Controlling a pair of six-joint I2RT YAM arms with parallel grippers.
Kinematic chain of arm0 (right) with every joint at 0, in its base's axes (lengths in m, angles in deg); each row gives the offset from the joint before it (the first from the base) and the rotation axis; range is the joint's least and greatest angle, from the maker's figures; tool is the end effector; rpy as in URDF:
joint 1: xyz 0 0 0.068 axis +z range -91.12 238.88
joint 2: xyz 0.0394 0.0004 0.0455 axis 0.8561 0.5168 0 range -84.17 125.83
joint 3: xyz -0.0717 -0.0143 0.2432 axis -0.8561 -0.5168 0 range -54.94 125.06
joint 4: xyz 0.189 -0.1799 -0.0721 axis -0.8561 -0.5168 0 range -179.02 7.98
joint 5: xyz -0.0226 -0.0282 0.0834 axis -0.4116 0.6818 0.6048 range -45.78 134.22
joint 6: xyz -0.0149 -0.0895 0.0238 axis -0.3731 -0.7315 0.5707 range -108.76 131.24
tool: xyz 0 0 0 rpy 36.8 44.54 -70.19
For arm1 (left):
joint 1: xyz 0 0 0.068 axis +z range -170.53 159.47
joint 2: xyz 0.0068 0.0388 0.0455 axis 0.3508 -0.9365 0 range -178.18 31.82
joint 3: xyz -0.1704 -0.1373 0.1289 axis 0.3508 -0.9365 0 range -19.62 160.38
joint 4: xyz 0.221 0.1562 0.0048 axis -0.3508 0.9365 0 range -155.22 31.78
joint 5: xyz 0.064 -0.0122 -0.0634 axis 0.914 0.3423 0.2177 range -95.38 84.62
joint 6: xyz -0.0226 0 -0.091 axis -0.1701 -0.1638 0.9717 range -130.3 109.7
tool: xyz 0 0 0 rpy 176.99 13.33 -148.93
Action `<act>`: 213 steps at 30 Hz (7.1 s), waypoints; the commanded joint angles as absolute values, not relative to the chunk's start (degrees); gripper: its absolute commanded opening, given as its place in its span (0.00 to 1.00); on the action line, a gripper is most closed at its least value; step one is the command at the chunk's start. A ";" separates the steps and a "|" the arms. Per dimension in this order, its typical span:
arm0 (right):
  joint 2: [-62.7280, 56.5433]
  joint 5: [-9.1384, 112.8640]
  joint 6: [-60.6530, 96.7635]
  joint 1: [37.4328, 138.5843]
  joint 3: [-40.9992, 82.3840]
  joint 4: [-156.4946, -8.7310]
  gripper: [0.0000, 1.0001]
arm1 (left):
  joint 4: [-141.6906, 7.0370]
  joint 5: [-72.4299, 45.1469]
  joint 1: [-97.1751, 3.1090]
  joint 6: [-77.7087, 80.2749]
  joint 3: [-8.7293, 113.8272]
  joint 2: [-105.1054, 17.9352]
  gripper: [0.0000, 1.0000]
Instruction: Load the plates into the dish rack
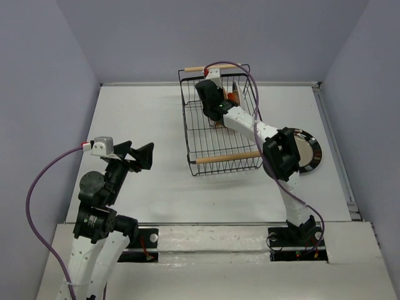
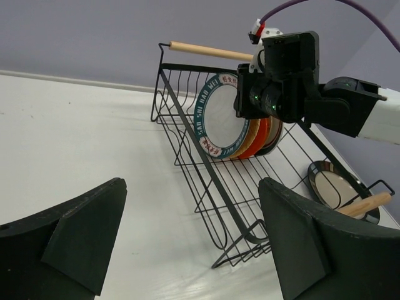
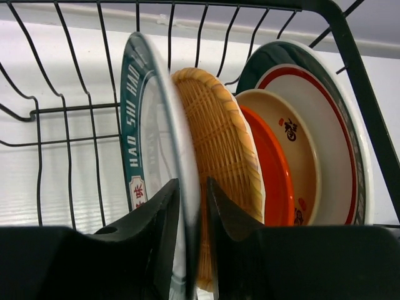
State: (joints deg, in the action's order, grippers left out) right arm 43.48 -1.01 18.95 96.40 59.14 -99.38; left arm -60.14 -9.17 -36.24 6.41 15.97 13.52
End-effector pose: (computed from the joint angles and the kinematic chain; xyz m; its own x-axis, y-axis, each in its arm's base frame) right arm 0.4694 0.2848 0.2369 -0.3967 -0.1856 -0.8990 0.1085 0.9630 -0.2466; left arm 0.1604 -0.0509 0.3568 0.0994 -0.3259 -0.9402 0.3768 0.8868 -0.2675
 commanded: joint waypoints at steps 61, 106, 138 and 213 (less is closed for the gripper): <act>-1.41 64.68 70.37 32.95 -35.60 -61.65 0.60 | -59.33 -8.02 -42.77 5.09 16.06 20.31 0.99; -16.35 28.37 41.78 76.66 17.79 -73.05 0.07 | -59.25 -8.19 -41.89 5.08 16.33 13.72 0.98; 29.55 -2.80 12.38 100.63 67.13 -94.41 0.07 | -59.51 -8.90 -41.72 5.00 16.24 14.33 0.98; 10.51 13.46 21.87 103.88 37.83 -86.62 1.00 | -58.72 -7.49 -41.72 5.26 16.41 10.55 0.98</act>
State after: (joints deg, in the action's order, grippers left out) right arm 20.31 8.10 19.19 103.61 46.33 -95.03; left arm -57.45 -7.90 -42.16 6.09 15.97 11.29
